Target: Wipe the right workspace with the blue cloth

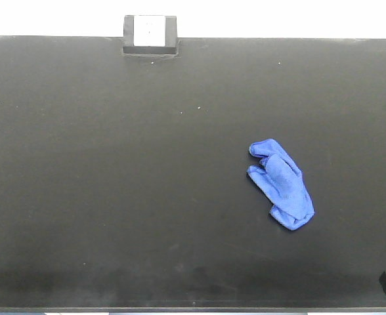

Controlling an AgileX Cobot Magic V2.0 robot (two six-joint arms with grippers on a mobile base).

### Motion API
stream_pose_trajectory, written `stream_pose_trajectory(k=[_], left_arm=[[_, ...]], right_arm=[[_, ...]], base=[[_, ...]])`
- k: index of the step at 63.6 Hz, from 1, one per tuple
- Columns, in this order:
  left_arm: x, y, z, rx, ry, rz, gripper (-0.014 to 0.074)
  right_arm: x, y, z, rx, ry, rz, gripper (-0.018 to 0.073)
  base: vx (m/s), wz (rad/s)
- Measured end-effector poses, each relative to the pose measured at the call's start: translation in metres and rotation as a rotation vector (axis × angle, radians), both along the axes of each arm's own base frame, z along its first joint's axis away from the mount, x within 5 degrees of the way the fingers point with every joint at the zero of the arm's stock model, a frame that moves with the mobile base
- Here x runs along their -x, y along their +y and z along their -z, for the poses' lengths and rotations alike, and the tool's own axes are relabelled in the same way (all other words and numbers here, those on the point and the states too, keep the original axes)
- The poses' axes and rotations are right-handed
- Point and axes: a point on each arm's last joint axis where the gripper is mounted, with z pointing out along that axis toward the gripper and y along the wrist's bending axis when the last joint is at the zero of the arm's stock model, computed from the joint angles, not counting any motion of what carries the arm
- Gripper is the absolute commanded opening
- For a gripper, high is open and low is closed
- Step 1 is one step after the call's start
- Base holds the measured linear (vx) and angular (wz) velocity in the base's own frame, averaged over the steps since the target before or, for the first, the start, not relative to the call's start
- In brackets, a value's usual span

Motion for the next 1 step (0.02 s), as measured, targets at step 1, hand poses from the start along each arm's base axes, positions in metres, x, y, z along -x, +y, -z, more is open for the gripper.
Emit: stream_pose_trajectory(k=[1], left_arm=[[0.0000,0.0000,0.0000,0.000,0.000,0.000,-0.0006]], right_arm=[[0.0000,0.0000,0.0000,0.000,0.000,0.000,-0.0008]], base=[[0.00,0.00]])
